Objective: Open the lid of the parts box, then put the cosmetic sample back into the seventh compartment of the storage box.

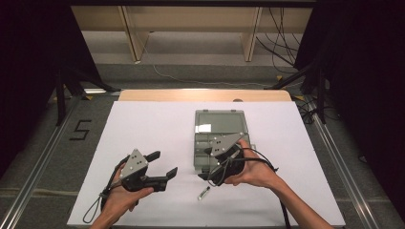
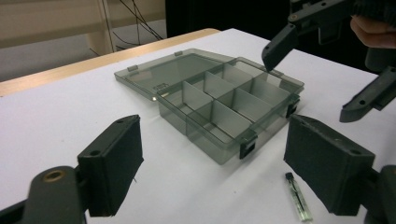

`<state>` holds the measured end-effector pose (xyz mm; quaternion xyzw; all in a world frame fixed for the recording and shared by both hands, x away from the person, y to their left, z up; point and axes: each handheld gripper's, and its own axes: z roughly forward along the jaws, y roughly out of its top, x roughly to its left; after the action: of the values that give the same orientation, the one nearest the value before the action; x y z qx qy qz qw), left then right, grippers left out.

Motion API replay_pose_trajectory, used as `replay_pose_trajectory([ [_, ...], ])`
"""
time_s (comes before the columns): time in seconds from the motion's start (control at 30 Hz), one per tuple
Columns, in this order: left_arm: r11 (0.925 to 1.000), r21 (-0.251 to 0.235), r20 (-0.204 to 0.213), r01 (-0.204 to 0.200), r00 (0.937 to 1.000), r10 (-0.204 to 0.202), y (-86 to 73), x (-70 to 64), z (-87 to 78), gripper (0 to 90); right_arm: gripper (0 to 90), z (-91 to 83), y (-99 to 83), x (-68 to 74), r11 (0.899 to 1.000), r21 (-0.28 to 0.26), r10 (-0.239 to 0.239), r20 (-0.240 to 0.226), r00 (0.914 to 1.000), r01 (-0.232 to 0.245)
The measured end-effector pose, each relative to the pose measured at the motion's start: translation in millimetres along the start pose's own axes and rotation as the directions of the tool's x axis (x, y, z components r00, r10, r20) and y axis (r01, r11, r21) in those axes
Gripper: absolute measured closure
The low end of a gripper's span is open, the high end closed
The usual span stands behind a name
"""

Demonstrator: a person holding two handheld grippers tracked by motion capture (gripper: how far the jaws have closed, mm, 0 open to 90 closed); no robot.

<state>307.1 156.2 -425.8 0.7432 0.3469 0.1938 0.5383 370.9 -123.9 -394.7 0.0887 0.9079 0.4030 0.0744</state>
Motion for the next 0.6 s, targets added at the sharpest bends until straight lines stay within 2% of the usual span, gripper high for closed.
replay_pose_trajectory([
  [0.07, 0.9998, 0.0, 0.016, -0.018, 0.9997, 0.018, 0.4, -1.7, 1.4, 18.2, 20.0, 2.2, -0.4, 1.9, 1.0, 0.004, -0.004, -0.014, 0.9999, 0.004],
  [0.3, 1.0, 0.003, 0.003, -0.009, 1.0, 0.009, 0.2, -0.3, 1.2, 17.0, 22.3, 10.8, -2.1, 6.6, 0.999, 0.038, -0.029, -0.047, 0.9985, 0.03],
  [0.33, 1.0, -0.003, 0.006, -0.007, 1.0, 0.007, 0.7, -0.1, 1.0, 16.9, 22.5, 13.9, -3.1, 8.4, 0.998, 0.053, -0.036, -0.063, 0.9973, 0.04],
  [0.6, 0.9999, -0.007, -0.004, -0.011, 0.9999, 0.011, 1.6, -0.9, 0.5, 16.5, 24.3, 24.0, -7.4, 14.0, 0.992, 0.105, -0.064, -0.103, 0.9926, 0.075],
])
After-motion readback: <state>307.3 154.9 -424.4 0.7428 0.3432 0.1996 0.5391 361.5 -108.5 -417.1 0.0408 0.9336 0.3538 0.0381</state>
